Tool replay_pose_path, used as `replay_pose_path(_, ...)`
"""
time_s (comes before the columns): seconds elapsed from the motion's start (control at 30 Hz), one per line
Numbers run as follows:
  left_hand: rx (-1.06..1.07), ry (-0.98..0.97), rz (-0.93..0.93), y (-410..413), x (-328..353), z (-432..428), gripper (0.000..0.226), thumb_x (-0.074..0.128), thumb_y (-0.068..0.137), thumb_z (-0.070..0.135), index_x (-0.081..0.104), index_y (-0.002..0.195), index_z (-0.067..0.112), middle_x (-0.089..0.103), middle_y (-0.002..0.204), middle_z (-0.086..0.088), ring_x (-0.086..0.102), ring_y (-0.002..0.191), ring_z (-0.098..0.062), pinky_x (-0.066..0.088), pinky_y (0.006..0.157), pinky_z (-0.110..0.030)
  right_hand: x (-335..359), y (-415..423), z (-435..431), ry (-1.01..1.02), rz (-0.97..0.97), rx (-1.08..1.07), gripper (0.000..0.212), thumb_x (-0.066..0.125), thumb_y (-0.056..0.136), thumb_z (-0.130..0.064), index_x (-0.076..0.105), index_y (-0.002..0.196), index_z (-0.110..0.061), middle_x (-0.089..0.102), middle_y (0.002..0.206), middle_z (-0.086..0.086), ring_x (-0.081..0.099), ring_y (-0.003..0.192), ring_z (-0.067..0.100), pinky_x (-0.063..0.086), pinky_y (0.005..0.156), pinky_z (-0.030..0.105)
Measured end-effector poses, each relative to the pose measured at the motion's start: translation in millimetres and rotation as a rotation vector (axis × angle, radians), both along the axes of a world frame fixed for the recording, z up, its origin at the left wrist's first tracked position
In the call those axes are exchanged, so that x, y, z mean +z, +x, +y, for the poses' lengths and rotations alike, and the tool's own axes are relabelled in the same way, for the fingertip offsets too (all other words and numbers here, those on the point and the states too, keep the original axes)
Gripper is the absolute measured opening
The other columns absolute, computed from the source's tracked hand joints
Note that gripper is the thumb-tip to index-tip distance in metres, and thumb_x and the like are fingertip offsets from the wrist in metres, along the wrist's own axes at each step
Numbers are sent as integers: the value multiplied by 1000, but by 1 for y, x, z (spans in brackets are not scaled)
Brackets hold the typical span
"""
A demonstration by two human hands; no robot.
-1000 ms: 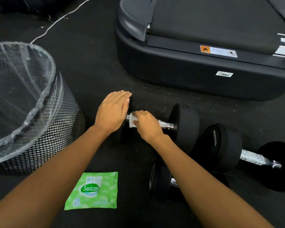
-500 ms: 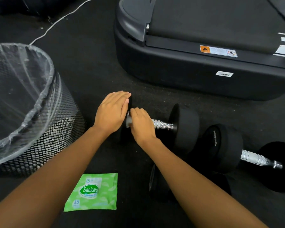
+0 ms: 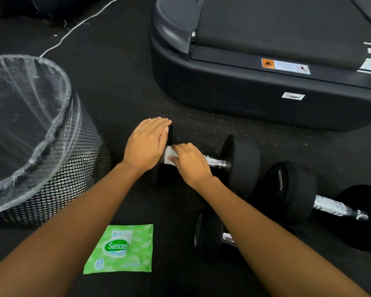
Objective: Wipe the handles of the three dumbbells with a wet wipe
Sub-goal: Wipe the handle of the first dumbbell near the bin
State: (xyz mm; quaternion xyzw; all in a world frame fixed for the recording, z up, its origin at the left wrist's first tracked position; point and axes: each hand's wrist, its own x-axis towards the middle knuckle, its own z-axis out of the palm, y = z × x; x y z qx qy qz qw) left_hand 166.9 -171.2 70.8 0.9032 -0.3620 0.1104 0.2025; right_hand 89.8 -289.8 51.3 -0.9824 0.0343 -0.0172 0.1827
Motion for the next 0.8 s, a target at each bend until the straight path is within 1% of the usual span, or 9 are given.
replay_pose_path(0.1, -7, -5, -4, -1, 1, 1, 46, 26, 97, 27, 57, 124, 7, 61, 125, -8, 51, 122, -19, 25, 108, -29, 5, 7, -10, -33, 139, 15, 30, 42, 98, -27, 55, 118, -9, 60, 113, 12, 52, 105, 23, 38, 91, 31)
replay_pose_path(0.17, -11, -10, -2, -2, 2, 2, 46, 26, 97, 27, 58, 124, 7, 61, 125, -8, 51, 122, -19, 25, 108, -29, 6, 9, -16, -35, 255, 13, 29, 41, 99, -22, 54, 120, -7, 58, 115, 15, 52, 107, 27, 43, 91, 35)
replay_pose_path(0.23, -11, -14, -3, -2, 2, 3, 47, 26, 97, 28, 58, 124, 7, 61, 124, -8, 51, 122, -19, 26, 108, -29, 7, 9, -18, -5, 315, -21, 33, 35, 100, -22, 52, 121, -3, 56, 118, 18, 51, 109, 31, 43, 94, 41)
replay_pose_path(0.33, -19, -23, 2, -2, 1, 2, 46, 26, 97, 28, 58, 123, 7, 62, 124, -8, 51, 122, -19, 28, 108, -31, 8, 7, -11, -40, 272, -47, 32, 36, 99, -20, 50, 121, -1, 55, 121, 18, 50, 110, 31, 40, 95, 38)
replay_pose_path(0.47, -13, -20, 8, -1, 0, 2, 46, 26, 97, 28, 58, 124, 8, 61, 125, -7, 51, 123, -18, 26, 108, -29, 10, -4, -9, 28, 150, -8, 36, 47, 95, -13, 44, 130, -8, 52, 126, 12, 47, 114, 26, 34, 98, 31)
replay_pose_path(0.53, -12, -15, 13, 0, 0, 3, 47, 26, 97, 28, 57, 124, 8, 61, 125, -7, 50, 123, -17, 24, 109, -29, 13, -10, -16, 56, 98, -41, 37, 56, 89, -8, 47, 125, -9, 53, 123, 10, 47, 113, 24, 34, 96, 29)
replay_pose_path(0.6, -11, -10, 15, 0, 0, 3, 45, 27, 97, 28, 57, 125, 8, 60, 126, -6, 50, 123, -17, 23, 109, -27, 14, -16, -22, 68, 80, -87, 34, 60, 85, -6, 50, 117, -10, 53, 119, 8, 46, 110, 22, 33, 93, 27)
replay_pose_path(0.7, -8, -4, 18, 0, 0, 2, 44, 28, 97, 26, 57, 125, 8, 60, 126, -6, 49, 124, -17, 23, 109, -28, 13, -18, -23, 65, 80, -146, 33, 61, 84, -7, 50, 116, -10, 53, 118, 7, 46, 111, 21, 34, 93, 27)
replay_pose_path(0.8, -11, -12, 17, 0, 0, 0, 44, 29, 97, 26, 57, 124, 8, 60, 125, -7, 50, 123, -18, 25, 109, -30, 11, -10, -17, 49, 106, -117, 34, 57, 88, -8, 50, 122, -8, 55, 120, 9, 47, 113, 23, 36, 94, 29)
